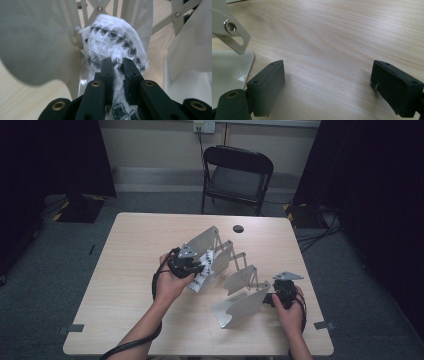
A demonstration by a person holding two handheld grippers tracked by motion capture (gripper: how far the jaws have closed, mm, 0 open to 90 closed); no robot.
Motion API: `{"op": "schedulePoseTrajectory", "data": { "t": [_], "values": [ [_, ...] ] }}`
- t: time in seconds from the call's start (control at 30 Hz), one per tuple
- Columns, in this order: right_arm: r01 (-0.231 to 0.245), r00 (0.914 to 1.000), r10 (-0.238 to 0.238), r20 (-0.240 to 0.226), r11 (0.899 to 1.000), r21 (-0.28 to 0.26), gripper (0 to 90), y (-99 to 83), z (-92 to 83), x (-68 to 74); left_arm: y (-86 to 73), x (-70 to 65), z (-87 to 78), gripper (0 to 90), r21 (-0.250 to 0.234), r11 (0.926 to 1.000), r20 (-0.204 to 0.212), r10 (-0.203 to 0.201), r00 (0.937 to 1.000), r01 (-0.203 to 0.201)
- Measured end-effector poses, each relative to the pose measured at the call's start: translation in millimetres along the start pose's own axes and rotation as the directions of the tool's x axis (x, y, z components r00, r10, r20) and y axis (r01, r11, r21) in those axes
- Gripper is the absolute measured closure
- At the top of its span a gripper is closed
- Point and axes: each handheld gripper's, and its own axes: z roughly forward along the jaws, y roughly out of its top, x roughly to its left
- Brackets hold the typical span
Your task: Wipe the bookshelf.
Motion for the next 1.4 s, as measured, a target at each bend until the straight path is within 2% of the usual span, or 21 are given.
{"op": "schedulePoseTrajectory", "data": {
  "t": [0.07,0.17,0.27,0.43,0.5,0.73,0.8,1.03,1.23,1.4],
  "values": [
    [0.0,1.0,0.0,0.0,1.0,0.001,11.6,0.0,0.0,0.0,6.9,-1.1,-1.2,80.6,0.004,0.9997,-0.01,0.023,0.9997,-0.022],
    [0.0,1.0,0.0,0.0,1.0,0.0,11.6,0.0,0.0,0.0,11.7,-0.1,-3.7,80.7,0.007,0.9996,-0.02,0.026,0.9995,-0.026],
    [0.0,1.0,0.0,0.0,1.0,0.0,11.6,0.0,0.0,0.0,9.1,-0.6,-1.9,80.7,0.021,0.9994,-0.023,0.029,0.9993,-0.028],
    [0.0,1.0,0.0,0.0,1.0,0.0,11.6,0.0,0.0,0.0,-5.8,6.2,0.0,80.7,0.028,0.9995,-0.032,-0.017,0.9993,0.017],
    [0.0,1.0,0.0,0.0,1.0,0.0,11.6,0.0,0.0,0.0,-8.9,9.5,-2.2,80.7,0.034,0.9992,-0.043,-0.019,0.9989,0.021],
    [0.0,1.0,0.0,0.0,1.0,0.0,11.6,0.1,0.0,0.0,-9.6,15.9,-11.2,80.7,0.009,0.999,-0.069,-0.044,0.9967,0.044],
    [0.0,1.0,0.0,0.0,1.0,0.0,11.6,0.1,0.0,0.0,-6.2,14.7,-11.6,80.6,-0.006,0.9989,-0.06,-0.047,0.9971,0.047],
    [0.0,1.0,0.0,0.0,1.0,0.0,11.6,0.1,0.0,0.0,25.5,6.6,-11.1,80.5,-0.092,0.9954,-0.033,-0.028,0.9991,0.025],
    [0.001,1.0,-0.001,0.0,1.0,0.0,11.6,0.0,0.0,0.0,41.3,1.6,0.6,80.4,-0.096,0.9953,-0.029,-0.011,0.9995,0.009],
    [0.003,1.0,-0.003,-0.001,1.0,0.001,11.7,0.0,0.0,-0.1,33.9,1.2,15.4,80.3,-0.063,0.9979,-0.012,-0.015,0.9998,0.014]
  ]
}}
